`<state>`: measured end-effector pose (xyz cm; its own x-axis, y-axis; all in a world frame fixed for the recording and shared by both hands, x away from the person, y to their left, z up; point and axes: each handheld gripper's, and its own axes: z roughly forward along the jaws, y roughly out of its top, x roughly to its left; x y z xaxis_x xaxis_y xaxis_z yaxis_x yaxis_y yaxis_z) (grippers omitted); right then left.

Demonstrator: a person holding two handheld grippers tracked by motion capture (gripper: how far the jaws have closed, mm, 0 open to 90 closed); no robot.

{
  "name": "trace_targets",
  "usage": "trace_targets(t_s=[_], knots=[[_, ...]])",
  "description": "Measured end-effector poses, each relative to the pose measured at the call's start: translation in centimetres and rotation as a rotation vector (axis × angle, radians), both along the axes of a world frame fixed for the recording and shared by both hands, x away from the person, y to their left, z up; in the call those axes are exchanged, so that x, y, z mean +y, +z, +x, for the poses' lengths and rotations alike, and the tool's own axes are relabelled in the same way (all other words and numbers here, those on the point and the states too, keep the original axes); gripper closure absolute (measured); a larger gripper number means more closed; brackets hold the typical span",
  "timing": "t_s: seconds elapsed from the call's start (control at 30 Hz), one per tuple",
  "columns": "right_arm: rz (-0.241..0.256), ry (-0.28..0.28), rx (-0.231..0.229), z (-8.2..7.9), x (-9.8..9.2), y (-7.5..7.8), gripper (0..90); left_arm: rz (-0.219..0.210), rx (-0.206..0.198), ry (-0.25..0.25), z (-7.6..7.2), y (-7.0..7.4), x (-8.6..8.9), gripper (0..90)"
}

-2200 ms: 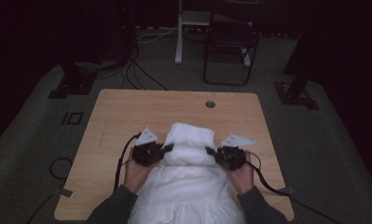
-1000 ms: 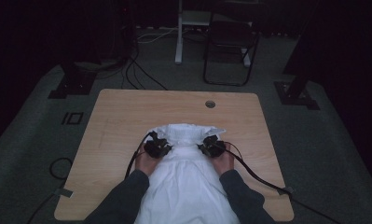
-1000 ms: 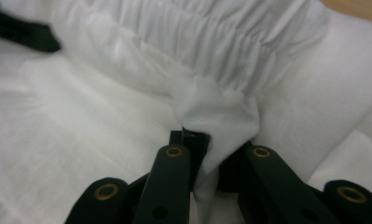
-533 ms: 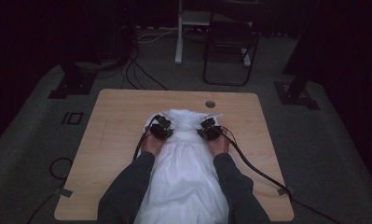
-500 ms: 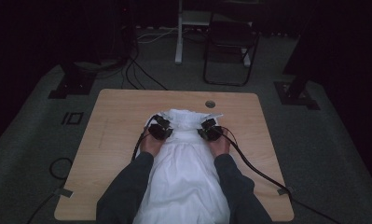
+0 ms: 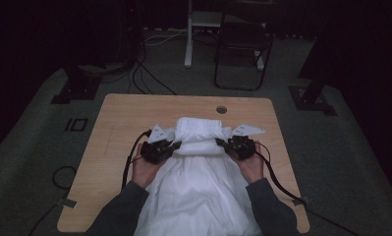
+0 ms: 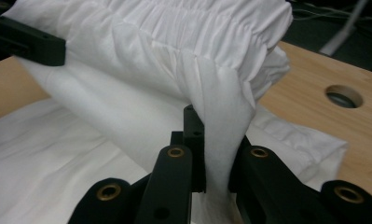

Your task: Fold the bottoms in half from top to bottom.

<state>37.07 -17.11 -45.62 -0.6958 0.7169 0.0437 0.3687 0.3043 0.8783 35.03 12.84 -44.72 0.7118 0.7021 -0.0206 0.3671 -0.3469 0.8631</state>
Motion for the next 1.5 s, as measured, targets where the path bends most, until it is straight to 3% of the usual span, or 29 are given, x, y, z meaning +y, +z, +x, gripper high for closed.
trace_targets(t_s=[0.03, 0.07, 0.1, 0.13, 0.17, 0.2, 0.23, 0.27, 0.3, 0.33, 0.4, 0.43, 0.5, 0.57, 0.73, 0.87, 0.93, 0.97, 1.13, 1.17, 1.2, 1.23, 1.27, 1.3, 1.4, 1.5], knots=[[0.002, 0.014, 0.000, -1.0, -0.1, 0.0, 85.8, 0.001, 0.009, -0.027, -1.6, -0.2, 0.3, 85.4], [0.006, 0.024, 0.002, -1.7, -0.2, -0.2, 85.8, 0.001, 0.009, -0.027, -1.6, -0.2, 0.3, 85.3], [0.006, 0.042, 0.009, -3.0, -0.3, -0.7, 85.8, -0.019, 0.050, -0.035, -3.2, -1.2, 0.6, 85.4], [0.006, 0.042, 0.009, -3.0, -0.3, -0.7, 85.8, -0.019, 0.050, -0.035, -3.2, -1.2, 0.6, 85.4], [-0.026, 0.051, 0.036, -4.7, -0.1, -2.3, 85.8, 0.004, 0.085, -0.043, -4.1, -2.3, 0.5, 85.4], [-0.050, 0.059, 0.046, -5.2, 0.0, -3.1, 85.8, 0.013, 0.102, -0.044, -4.6, -3.1, 0.4, 85.4], [-0.084, 0.063, 0.074, -5.9, 0.2, -4.5, 85.7, 0.050, 0.172, -0.062, -5.6, -5.3, 0.2, 85.3], [-0.098, 0.068, 0.095, -6.3, 0.2, -5.4, 85.7, 0.050, 0.172, -0.062, -5.6, -5.3, 0.2, 85.4], [-0.115, 0.076, 0.132, -6.7, 0.4, -6.7, 85.6, 0.068, 0.223, -0.061, -6.0, -7.4, 0.1, 85.4], [-0.126, 0.077, 0.146, -6.8, 0.4, -7.4, 85.5, 0.082, 0.253, -0.057, -6.0, -8.5, 0.0, 85.3], [-0.139, 0.080, 0.184, -6.8, 0.6, -8.8, 85.4, 0.102, 0.262, -0.054, -5.9, -9.1, -0.1, 85.3], [-0.139, 0.074, 0.201, -6.7, 0.8, -9.3, 85.3, 0.126, 0.282, -0.057, -5.3, -10.3, -0.2, 85.2], [-0.150, 0.066, 0.206, -6.4, 1.2, -9.7, 85.2, 0.114, 0.296, -0.069, -4.5, -10.4, 0.2, 85.1], [-0.144, 0.067, 0.220, -6.2, 1.5, -9.8, 85.0, 0.158, 0.269, -0.073, -3.7, -10.2, 0.3, 84.9], [-0.143, 0.053, 0.216, -5.6, 2.3, -10.0, 85.0, 0.197, 0.254, -0.060, -1.5, -9.8, 0.4, 84.5], [-0.149, 0.032, 0.207, -3.7, 2.8, -10.2, 85.0, 0.231, 0.220, -0.035, 1.0, -9.7, 0.0, 84.4], [-0.152, 0.025, 0.201, -3.0, 2.8, -10.2, 85.1, 0.232, 0.218, -0.029, 1.4, -9.6, -0.1, 84.3], [-0.157, 0.007, 0.197, -1.5, 2.9, -10.2, 85.1, 0.231, 0.211, -0.013, 2.3, -9.6, -0.3, 84.2], [-0.202, -0.038, 0.164, 1.9, 3.0, -9.9, 85.0, 0.226, 0.164, 0.040, 5.6, -9.8, -1.3, 83.9], [-0.226, -0.050, 0.163, 3.0, 3.1, -9.7, 85.0, 0.223, 0.161, 0.050, 6.0, -9.8, -1.5, 83.9], [-0.226, -0.050, 0.163, 3.0, 3.1, -9.7, 85.0, 0.223, 0.161, 0.050, 6.0, -9.8, -1.5, 83.9], [-0.263, -0.068, 0.157, 4.7, 3.3, -9.5, 84.8, 0.225, 0.157, 0.065, 6.9, -9.8, -1.7, 83.8], [-0.263, -0.068, 0.157, 4.7, 3.3, -9.5, 84.8, 0.227, 0.155, 0.073, 7.2, -9.8, -1.9, 83.8], [-0.260, -0.085, 0.171, 5.8, 3.4, -9.3, 84.7, 0.220, 0.162, 0.092, 8.0, -9.8, -2.0, 83.8], [-0.239, -0.101, 0.188, 6.8, 3.3, -9.3, 84.7, 0.209, 0.170, 0.117, 8.6, -9.7, -2.2, 83.9], [-0.232, -0.103, 0.194, 7.2, 3.1, -9.2, 85.1, 0.189, 0.182, 0.125, 8.1, -9.5, -2.1, 85.3]])
